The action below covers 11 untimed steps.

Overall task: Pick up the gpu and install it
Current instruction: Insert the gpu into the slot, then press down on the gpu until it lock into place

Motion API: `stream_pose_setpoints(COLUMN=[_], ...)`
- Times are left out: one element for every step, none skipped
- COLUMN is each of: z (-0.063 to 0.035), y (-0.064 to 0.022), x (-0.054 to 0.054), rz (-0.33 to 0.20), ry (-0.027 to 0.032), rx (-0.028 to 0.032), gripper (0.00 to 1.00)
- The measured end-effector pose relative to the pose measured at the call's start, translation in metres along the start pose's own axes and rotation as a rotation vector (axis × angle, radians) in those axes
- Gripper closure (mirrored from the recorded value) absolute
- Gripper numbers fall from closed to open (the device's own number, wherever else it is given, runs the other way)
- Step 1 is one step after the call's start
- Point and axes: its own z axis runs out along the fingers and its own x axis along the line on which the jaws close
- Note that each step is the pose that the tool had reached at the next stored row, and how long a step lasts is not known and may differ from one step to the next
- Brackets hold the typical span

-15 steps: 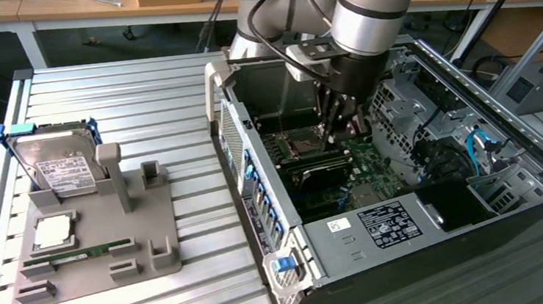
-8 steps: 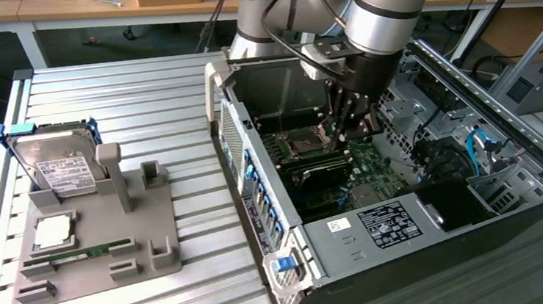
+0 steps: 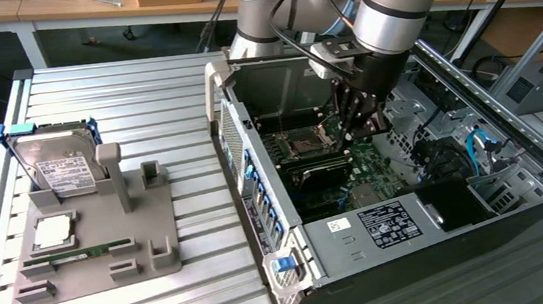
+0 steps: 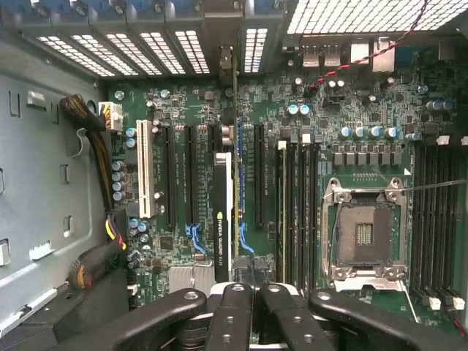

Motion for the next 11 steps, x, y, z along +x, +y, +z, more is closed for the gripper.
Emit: stream_pose_setpoints(z=[0.0000, 0.0000, 0.0000, 0.0000, 0.0000, 0.0000, 0.0000, 0.0001, 0.0003, 0.0004, 0.0005], y=[0.0000, 0.0000, 0.0000, -0.0001, 0.0000, 0.0003, 0.0013, 0.0039, 0.0065, 0.0105, 0.0143], x=[0.000, 0.000, 0.000, 0.000, 0.000, 0.000, 0.000, 0.000, 0.000, 0.000, 0.000], rz=[0.000, 0.000, 0.000, 0.000, 0.000, 0.000, 0.000, 0.000, 0.000, 0.000, 0.000], ry=[0.0000, 0.0000, 0.0000, 0.0000, 0.0000, 0.0000, -0.0001, 0.0000, -0.0001, -0.0001, -0.0001], rx=[0.0000, 0.0000, 0.0000, 0.0000, 0.0000, 0.0000, 0.0000, 0.0000, 0.0001, 0.0002, 0.0004], gripper=[0.89, 0.89, 0.89, 0.89, 0.89, 0.89, 0.89, 0.89, 0.89, 0.89, 0.89])
